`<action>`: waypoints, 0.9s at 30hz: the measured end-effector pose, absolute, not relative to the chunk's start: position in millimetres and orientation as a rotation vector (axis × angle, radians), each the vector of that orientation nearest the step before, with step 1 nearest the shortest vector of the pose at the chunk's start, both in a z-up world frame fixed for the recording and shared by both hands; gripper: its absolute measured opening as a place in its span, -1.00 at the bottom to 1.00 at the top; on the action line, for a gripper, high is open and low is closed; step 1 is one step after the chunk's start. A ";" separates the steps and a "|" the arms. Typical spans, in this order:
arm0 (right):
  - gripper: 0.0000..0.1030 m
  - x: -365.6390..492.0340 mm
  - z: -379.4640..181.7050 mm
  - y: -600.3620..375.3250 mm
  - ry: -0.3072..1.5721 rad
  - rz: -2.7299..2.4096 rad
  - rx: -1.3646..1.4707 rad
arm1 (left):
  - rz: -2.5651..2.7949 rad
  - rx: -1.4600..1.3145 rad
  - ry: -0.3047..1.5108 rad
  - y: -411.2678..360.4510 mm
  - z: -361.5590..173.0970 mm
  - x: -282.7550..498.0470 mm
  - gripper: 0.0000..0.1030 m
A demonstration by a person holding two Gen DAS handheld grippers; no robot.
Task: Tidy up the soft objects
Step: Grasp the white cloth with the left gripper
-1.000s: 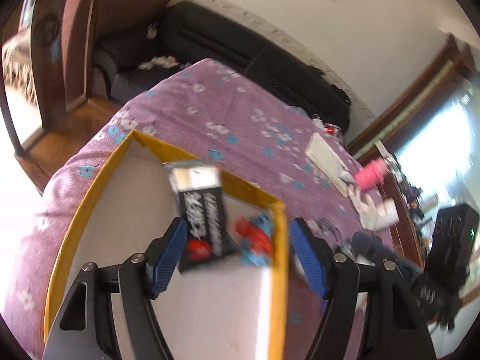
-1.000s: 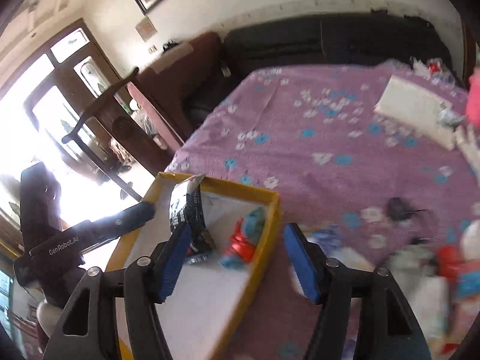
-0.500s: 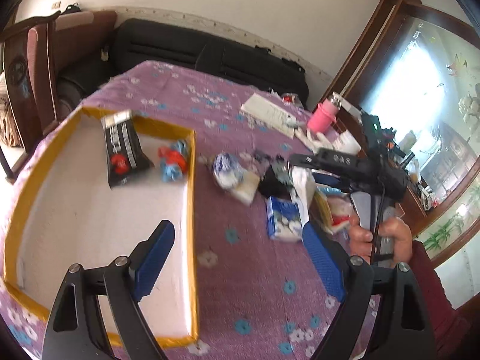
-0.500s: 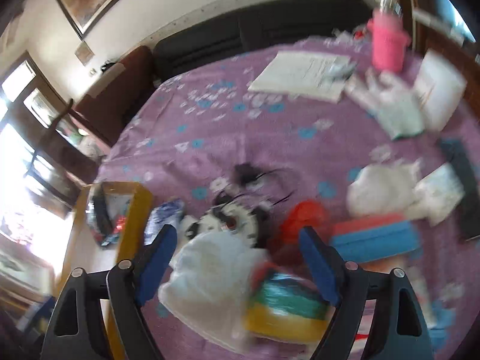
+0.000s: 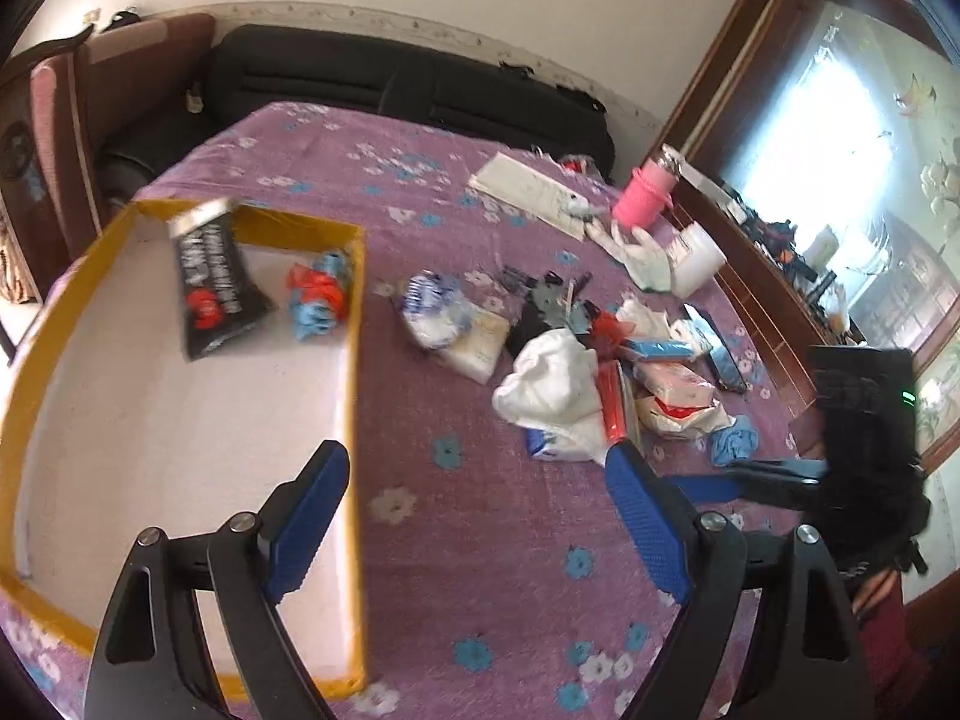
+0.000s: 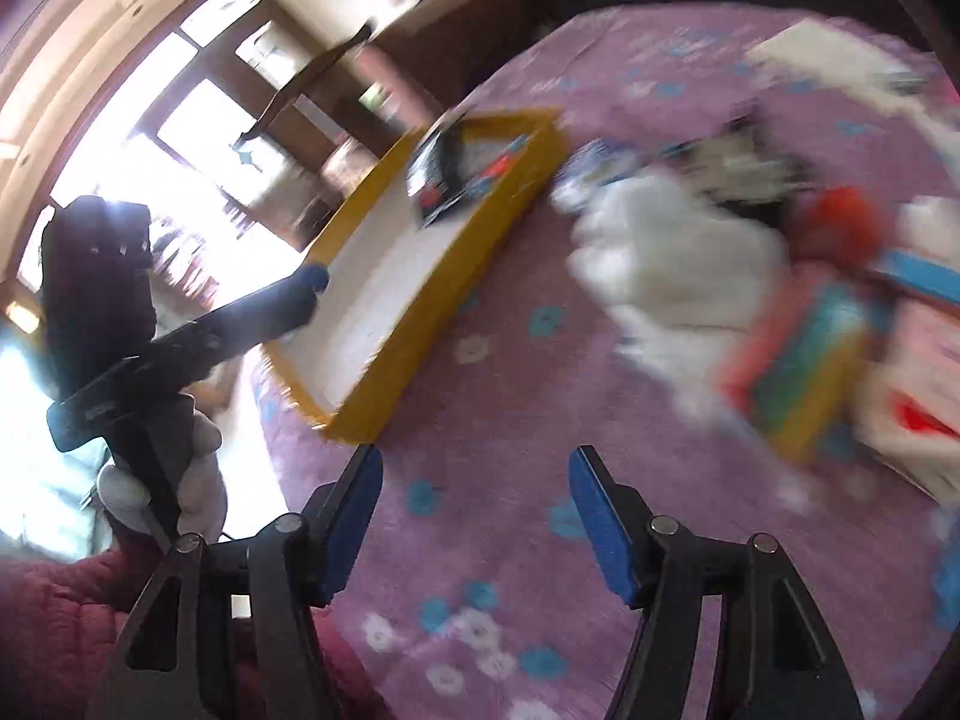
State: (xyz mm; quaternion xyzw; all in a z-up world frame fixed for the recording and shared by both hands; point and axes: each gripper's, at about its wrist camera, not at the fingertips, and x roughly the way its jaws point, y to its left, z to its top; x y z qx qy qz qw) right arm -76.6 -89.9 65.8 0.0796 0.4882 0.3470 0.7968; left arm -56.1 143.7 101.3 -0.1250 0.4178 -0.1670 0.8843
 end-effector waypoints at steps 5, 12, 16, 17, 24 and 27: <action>0.55 -88.6 66.4 -145.2 0.994 0.543 0.239 | -0.348 -0.285 0.897 110.7 88.1 -6.4 0.68; 0.54 -99.0 71.4 -195.8 0.935 0.403 0.321 | -0.269 0.006 0.881 42.4 65.7 33.4 0.68; 0.54 -103.4 69.5 -237.2 0.901 0.299 0.391 | -0.357 0.043 0.930 23.8 52.7 26.8 0.48; 0.54 -104.2 69.4 -245.0 0.898 0.283 0.406 | -0.372 0.064 0.935 20.7 52.2 20.7 0.19; 0.54 -101.9 55.0 -291.1 0.887 0.151 0.497 | -0.480 0.024 0.970 35.4 63.3 -21.7 -0.80; 0.54 -97.5 47.6 -291.4 0.899 0.136 0.513 | -0.522 -0.023 0.941 48.3 77.3 -42.1 -0.80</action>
